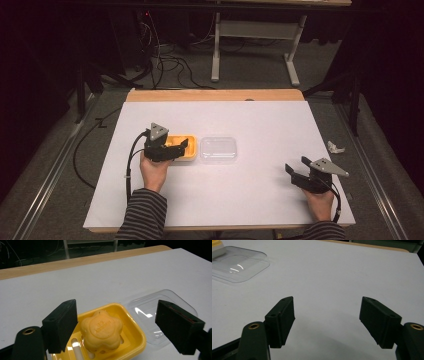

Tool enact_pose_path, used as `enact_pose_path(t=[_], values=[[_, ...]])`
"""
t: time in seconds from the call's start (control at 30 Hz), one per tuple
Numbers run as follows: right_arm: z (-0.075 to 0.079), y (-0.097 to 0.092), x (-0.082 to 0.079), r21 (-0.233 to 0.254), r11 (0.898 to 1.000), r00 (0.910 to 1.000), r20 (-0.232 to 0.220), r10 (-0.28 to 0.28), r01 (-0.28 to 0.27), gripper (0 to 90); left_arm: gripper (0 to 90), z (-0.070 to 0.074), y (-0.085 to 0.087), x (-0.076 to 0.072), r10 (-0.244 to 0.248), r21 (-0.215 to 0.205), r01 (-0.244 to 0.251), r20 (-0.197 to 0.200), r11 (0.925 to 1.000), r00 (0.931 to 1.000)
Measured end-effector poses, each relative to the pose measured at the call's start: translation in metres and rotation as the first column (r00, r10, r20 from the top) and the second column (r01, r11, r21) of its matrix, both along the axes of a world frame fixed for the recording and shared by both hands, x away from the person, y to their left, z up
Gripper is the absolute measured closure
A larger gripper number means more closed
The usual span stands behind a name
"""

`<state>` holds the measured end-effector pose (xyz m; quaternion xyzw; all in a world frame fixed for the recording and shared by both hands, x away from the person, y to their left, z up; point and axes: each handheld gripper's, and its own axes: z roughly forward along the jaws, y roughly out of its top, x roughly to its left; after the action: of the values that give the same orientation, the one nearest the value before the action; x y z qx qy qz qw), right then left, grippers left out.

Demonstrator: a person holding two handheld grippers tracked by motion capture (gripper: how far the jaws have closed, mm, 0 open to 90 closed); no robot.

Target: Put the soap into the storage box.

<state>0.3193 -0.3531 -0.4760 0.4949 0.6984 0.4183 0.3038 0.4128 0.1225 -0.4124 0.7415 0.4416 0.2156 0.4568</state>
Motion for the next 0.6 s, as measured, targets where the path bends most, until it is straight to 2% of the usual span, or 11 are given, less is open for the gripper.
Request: enact_pose_path(t=[0.13,0.23,0.6], values=[[0.0,0.0,0.0,-0.001,1.0,1.0,0.001,-0.001,0.001,28.6,18.7,0.001,0.001,-0.009,-0.011,-0.003,0.011,0.015,0.9999,0.9998],[0.0,0.0,0.0,-0.002,1.0,1.0,-0.001,-0.002,0.002,28.6,18.7,0.003,0.004,-0.016,-0.013,-0.03,0.014,0.028,0.9995,0.9995],[0.0,0.001,0.0,-0.002,1.0,1.0,-0.002,-0.004,0.004,28.6,19.0,0.004,0.012,-0.032,-0.016,-0.055,0.018,0.038,0.9983,0.9992]])
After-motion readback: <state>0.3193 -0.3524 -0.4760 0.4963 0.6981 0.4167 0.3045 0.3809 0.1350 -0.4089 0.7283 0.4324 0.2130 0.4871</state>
